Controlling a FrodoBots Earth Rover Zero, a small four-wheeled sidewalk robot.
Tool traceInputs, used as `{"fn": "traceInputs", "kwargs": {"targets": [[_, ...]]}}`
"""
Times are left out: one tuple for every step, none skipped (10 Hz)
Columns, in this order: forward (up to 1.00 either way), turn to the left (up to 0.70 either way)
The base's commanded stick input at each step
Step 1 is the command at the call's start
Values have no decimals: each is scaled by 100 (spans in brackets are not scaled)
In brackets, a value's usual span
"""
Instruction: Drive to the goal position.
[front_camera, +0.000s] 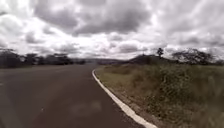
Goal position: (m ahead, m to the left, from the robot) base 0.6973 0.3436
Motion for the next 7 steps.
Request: {"fn": "traceInputs", "kwargs": {"targets": [[45, 17], [45, 17], [45, 17], [45, 27], [45, 27], [45, 27], [45, 27]]}}
